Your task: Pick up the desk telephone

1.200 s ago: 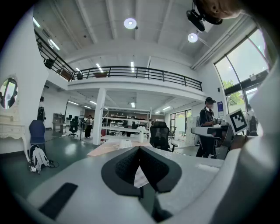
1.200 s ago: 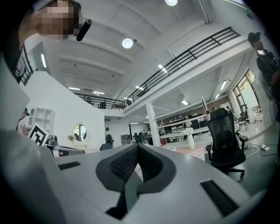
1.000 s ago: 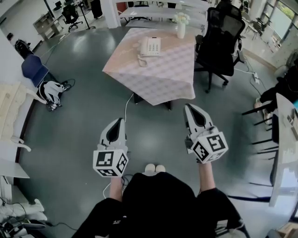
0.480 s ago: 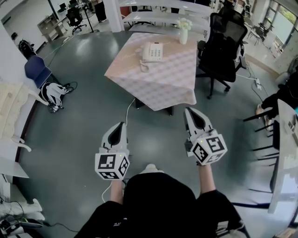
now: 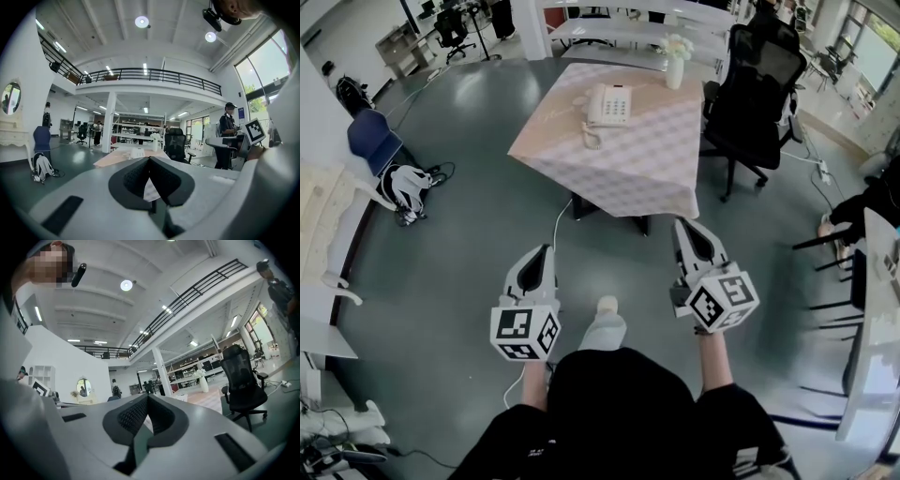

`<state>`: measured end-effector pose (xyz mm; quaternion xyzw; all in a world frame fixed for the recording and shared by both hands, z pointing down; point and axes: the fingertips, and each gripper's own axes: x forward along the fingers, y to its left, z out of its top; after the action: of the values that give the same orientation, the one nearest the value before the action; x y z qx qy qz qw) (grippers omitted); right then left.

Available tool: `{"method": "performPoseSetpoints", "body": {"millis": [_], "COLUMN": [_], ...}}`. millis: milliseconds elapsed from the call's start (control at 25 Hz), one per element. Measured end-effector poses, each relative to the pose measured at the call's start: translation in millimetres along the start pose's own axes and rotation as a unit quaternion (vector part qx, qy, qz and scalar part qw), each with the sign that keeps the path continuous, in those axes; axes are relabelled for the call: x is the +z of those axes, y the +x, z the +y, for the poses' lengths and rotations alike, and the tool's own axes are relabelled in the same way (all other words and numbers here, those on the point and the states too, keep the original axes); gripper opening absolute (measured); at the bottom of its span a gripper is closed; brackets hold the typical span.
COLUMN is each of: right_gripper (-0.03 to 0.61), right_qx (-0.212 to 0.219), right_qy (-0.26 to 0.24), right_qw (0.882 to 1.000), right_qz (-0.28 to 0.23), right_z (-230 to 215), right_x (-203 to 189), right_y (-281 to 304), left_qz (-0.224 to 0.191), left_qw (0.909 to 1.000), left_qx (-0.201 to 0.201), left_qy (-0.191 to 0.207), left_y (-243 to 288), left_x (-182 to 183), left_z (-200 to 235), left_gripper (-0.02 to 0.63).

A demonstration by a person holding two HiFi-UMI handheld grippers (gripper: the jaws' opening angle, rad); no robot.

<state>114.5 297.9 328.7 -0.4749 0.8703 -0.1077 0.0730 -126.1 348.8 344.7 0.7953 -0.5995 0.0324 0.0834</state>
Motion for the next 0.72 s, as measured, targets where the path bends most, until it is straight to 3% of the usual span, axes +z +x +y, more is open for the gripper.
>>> {"method": "performPoseSetpoints", "body": {"millis": [720], "right_gripper": [-0.008], "right_qx": [-0.024], "right_qy": [-0.019], "right_qw": [0.999], "right_qz": [0.029], "right_z": [-55.6], "right_x": [-7.5], "right_y": [134.3], "left_qz": [0.013], "left_qw": [0.9988], "left_qx": [-0.034], "left_qy": [-0.032], "left_y": [146.4], "left_x": [11.2], "left_z": [60.1], "left_gripper": [-0.002]}}
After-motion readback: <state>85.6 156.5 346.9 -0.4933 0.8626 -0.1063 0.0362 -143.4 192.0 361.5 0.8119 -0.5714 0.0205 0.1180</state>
